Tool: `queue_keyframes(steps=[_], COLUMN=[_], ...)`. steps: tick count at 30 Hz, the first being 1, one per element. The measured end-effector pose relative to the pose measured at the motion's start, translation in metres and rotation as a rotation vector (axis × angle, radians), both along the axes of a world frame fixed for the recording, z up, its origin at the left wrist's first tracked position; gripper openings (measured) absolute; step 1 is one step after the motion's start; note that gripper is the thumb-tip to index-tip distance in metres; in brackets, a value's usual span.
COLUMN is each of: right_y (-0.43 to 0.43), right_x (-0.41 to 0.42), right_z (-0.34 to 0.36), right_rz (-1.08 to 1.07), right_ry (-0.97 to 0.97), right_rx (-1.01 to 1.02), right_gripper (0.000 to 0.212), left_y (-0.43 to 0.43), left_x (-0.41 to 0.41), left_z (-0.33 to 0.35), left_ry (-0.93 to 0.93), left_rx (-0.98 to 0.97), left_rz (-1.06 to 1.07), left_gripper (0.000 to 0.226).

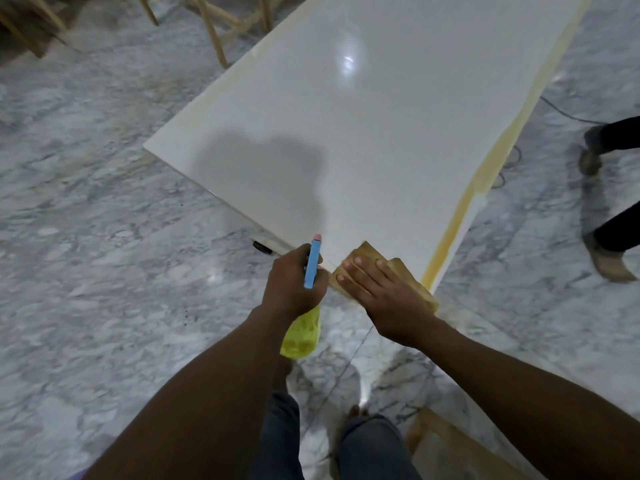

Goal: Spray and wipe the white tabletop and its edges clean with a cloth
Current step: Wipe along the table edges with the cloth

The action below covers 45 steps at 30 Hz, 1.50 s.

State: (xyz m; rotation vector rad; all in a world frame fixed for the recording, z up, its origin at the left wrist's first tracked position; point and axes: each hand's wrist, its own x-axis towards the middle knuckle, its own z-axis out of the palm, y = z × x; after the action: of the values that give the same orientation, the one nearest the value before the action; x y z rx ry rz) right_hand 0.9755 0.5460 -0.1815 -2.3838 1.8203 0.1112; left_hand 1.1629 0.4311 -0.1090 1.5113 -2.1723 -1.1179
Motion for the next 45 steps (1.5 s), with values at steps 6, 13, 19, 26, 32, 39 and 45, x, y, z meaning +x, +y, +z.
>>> queue_keyframes(steps=[6,13,19,26,32,39,45], right_y=[0.054,0.101,0.111,0.006,-0.067,-0.117,-0.173], right_x=[-0.025,-0.052,-0.086,-0.126,-0.111,-0.102,-0.119], right_z=[-0.005,0.014,0.058,0.145,0.159,0.145,0.138], right_rz=[0.020,0.074,-0.144,-1.555,-1.348,-1.279,-1.181], right_ry=[0.021,-0.023,-0.171,-1.674,-2.179,-2.310,-2.041], right_rx=[-0.023,-0.119,-0.201,0.106,0.159,0.617,0.901], right_gripper=[0.096,0.092,0.042,0.015,0.017,0.057,0.043], left_y=[0.017,0.034,0.026,-0.039,-0.083,-0.095,-0.080], left_x=[-0.009,-0.019,-0.021,-0.034,-0.044,-0.049,-0.059], left_z=[0.008,0.026,0.048,0.073,0.083,0.088,0.088], left_ry=[-0.020,-0.028,0.006,-0.029,-0.010,-0.040,-0.045], left_rx=[-0.018,-0.026,-0.014,0.017,0.011,0.014,0.039], left_rz=[-0.050,-0.075,-0.041,-0.119,-0.090,0.043,0.322], left_gripper=[0.008,0.010,0.009,0.009,0.011,0.013,0.017])
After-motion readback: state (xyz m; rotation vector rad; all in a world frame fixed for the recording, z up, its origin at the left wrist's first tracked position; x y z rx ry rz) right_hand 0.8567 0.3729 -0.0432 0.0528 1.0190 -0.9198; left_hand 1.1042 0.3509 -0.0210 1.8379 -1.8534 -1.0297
